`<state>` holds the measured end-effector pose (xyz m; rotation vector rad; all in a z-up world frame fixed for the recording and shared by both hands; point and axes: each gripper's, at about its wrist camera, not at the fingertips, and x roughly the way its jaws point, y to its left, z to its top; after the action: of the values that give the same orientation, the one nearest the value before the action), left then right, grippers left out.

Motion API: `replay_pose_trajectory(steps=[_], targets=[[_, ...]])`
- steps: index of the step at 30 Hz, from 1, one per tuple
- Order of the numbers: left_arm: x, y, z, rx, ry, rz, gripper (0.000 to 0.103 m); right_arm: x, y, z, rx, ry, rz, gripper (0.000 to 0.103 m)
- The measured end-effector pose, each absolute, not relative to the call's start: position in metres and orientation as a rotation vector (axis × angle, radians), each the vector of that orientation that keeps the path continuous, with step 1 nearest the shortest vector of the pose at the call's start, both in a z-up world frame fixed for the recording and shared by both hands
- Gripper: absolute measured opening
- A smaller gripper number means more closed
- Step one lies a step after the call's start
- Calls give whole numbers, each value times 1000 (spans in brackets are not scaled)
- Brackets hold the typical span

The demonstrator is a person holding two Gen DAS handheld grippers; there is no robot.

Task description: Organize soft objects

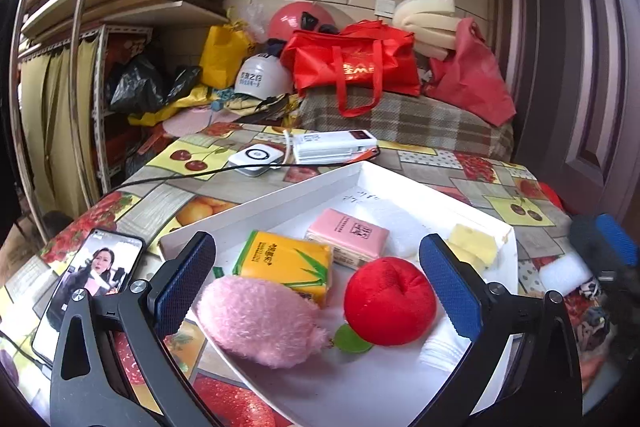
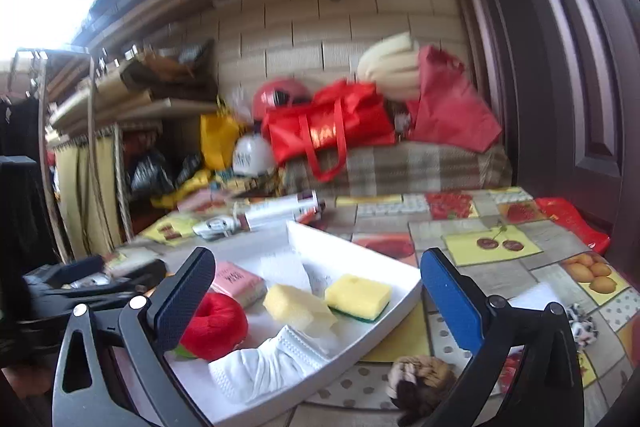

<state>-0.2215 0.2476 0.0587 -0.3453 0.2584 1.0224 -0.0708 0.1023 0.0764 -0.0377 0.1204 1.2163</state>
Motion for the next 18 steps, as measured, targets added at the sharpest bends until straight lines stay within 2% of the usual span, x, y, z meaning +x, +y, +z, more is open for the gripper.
replay_pose_trajectory(steps=[4, 8, 10, 15, 18], targets=[[-217, 242, 61, -314, 252, 972, 103, -65, 60, 81, 12, 58, 1227, 103], [-207, 227, 64, -234, 241, 890, 103, -46, 30, 83, -6, 85, 1077, 103], [-202, 217, 66, -187, 238, 849, 103, -23, 15, 83, 24, 154, 921, 103], [-191, 197, 70, -79, 241, 803, 103, 43, -6, 72, 93, 383, 953, 103], [-191, 197, 71, -81, 241, 794, 103, 63, -28, 73, 189, 364, 950, 103]])
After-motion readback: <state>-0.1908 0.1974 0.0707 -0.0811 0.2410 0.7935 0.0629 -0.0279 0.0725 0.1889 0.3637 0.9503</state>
